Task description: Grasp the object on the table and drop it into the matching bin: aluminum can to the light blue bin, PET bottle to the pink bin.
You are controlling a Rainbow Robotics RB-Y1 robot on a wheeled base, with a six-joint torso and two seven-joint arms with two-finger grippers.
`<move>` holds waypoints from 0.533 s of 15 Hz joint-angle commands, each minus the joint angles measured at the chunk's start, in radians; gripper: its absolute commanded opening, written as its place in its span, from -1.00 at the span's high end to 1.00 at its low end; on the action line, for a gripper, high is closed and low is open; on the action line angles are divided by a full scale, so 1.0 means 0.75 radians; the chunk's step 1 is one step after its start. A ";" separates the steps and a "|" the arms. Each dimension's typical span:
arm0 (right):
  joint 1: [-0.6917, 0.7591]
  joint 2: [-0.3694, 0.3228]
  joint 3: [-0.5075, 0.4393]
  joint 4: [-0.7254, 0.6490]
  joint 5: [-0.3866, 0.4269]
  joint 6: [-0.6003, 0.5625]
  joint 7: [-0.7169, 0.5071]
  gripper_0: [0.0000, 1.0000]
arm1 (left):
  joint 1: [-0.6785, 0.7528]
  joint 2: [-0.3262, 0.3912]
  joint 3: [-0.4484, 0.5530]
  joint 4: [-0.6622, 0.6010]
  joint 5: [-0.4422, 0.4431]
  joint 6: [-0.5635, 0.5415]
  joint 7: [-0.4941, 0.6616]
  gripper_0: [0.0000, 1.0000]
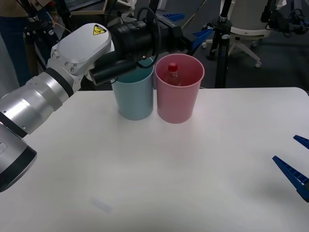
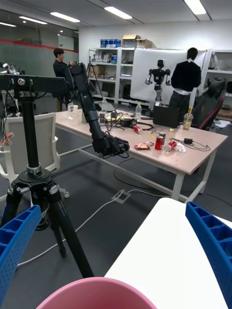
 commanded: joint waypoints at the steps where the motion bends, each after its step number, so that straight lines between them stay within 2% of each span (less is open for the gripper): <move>1: 0.000 0.000 0.000 0.000 0.000 0.000 0.000 -1.00 | 0.000 0.000 0.000 0.000 0.014 0.000 -0.008 -1.00; 5: 0.000 0.000 0.000 0.000 0.000 0.000 0.000 -1.00 | 0.000 0.019 0.000 -0.013 0.057 -0.016 -0.039 -1.00; 8: 0.000 0.000 0.000 0.000 0.000 0.000 0.000 -1.00 | 0.002 0.080 0.000 -0.033 0.159 -0.082 -0.067 -1.00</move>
